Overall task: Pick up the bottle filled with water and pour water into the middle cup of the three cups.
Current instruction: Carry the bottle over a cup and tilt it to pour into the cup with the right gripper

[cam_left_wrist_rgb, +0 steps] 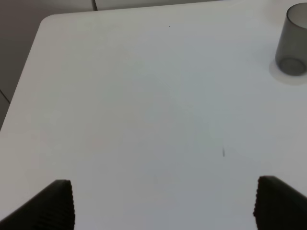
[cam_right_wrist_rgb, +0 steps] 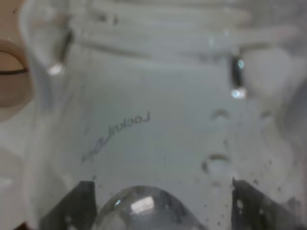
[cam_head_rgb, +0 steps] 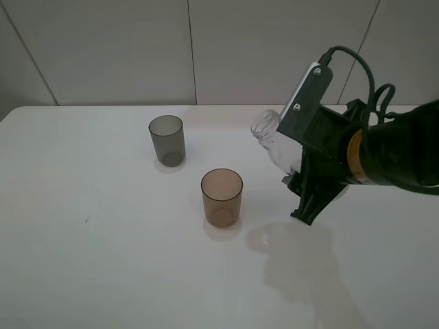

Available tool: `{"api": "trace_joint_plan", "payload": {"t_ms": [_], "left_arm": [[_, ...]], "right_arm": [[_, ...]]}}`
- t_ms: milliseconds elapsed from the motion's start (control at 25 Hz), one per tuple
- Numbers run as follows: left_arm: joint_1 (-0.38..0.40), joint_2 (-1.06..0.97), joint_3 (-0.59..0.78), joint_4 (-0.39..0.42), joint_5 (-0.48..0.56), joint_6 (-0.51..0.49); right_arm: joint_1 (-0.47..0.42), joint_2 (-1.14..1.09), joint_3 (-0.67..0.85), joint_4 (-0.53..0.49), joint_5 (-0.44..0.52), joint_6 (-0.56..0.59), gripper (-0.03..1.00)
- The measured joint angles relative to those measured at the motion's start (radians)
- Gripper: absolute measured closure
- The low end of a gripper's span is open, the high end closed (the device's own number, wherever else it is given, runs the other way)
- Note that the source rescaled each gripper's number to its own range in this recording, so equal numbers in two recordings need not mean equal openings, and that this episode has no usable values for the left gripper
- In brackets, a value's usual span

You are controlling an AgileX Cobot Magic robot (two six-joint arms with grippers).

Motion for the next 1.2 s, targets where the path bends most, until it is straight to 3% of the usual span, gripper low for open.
{"api": "trace_joint_plan", "payload": {"t_ms": [360, 1200], "left_arm": [[0.0, 0.0, 0.0, 0.0, 0.0, 0.0], [0.0, 0.0, 0.0, 0.0, 0.0, 0.0]], "right_arm": [[0.086, 0.134, -0.043, -0.157, 0.159, 0.0, 0.95], [0.11, 0.227, -0.092, -0.393, 0.235, -0.005, 0.95]]}}
